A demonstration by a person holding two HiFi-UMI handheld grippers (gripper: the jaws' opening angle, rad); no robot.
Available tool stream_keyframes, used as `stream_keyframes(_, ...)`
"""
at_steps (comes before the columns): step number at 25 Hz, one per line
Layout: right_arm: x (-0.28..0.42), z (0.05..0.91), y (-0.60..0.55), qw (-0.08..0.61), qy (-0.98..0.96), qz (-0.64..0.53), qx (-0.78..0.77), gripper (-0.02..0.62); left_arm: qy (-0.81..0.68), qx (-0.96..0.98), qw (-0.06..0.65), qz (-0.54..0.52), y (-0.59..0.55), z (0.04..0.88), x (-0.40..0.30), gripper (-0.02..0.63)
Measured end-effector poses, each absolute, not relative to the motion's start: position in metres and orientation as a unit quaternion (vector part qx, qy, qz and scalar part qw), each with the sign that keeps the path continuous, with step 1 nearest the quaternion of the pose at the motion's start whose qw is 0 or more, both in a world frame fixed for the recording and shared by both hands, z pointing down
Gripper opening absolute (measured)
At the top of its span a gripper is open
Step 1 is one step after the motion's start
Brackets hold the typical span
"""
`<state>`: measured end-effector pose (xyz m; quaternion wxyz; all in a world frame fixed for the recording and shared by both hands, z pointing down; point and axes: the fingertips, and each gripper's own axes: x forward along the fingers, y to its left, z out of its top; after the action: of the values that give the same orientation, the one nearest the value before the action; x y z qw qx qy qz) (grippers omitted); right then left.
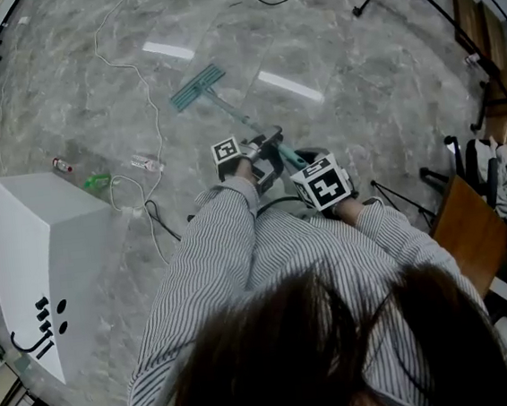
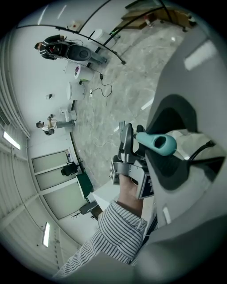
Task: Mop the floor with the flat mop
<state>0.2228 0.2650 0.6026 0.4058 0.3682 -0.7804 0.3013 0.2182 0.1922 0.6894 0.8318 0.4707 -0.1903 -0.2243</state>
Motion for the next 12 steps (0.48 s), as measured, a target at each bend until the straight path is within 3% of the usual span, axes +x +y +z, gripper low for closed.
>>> stream_keyframes(12, 0.2257, 0.5982, 0.2729, 0.396, -0.784, 0.306, 0.368, 0.112, -0.204, 0.485, 0.821, -0.22, 0.2006, 0.6869, 0.2196, 0.155)
